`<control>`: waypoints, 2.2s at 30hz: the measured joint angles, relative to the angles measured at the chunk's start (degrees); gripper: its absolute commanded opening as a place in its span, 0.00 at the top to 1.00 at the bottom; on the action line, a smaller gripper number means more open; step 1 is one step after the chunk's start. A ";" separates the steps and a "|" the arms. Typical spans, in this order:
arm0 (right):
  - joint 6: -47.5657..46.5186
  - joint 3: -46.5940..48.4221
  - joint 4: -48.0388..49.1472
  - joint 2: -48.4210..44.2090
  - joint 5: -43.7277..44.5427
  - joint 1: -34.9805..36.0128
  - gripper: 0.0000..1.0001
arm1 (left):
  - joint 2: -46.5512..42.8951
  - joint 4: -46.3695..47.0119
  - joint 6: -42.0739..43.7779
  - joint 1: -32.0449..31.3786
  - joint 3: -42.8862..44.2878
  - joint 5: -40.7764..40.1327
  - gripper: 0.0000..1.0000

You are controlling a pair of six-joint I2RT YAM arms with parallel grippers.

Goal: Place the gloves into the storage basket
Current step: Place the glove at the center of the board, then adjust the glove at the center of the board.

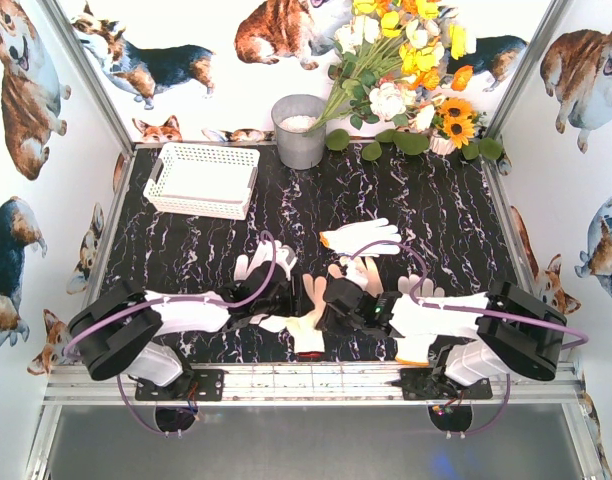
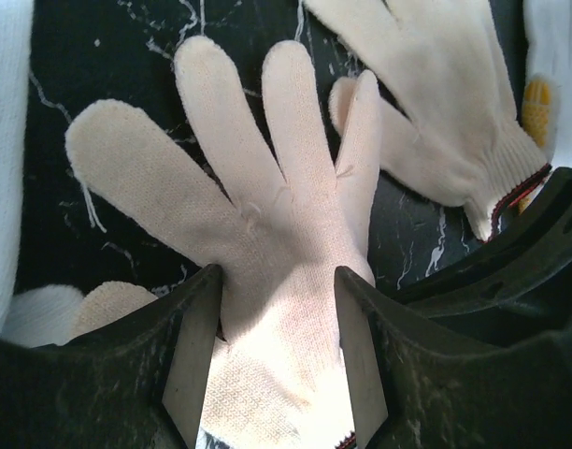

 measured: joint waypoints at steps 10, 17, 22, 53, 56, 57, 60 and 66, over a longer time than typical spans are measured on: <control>0.09 0.00 -10.32 -4.72 6.80 -0.04 0.82 | 5.60 5.20 -0.17 -0.33 2.62 1.53 0.54; -0.24 -0.74 -14.62 -8.28 9.40 -0.37 0.81 | 7.58 6.82 -0.42 -0.61 3.78 2.51 0.54; -2.64 -0.92 -13.75 -7.89 7.61 -0.50 0.82 | 7.32 6.23 -0.37 -0.70 3.80 1.60 0.54; -9.22 9.03 -15.30 -6.78 5.97 1.77 0.55 | -16.22 -19.17 3.78 -0.74 1.44 -10.97 0.39; -9.99 9.05 -14.32 -7.19 6.38 1.14 0.66 | -19.06 -20.13 3.58 -0.74 1.42 -10.40 0.48; -10.21 9.05 -13.77 -7.06 6.27 0.74 0.68 | -19.82 -20.31 3.41 -0.74 1.29 -9.88 0.50; -10.58 9.03 -11.04 -6.10 5.11 -1.07 0.73 | -21.64 -19.32 2.05 -0.74 -0.42 -8.09 0.57; -11.32 8.98 -5.53 -1.57 2.05 -4.22 0.75 | -21.07 -13.07 -2.16 -0.74 -6.62 -3.13 0.65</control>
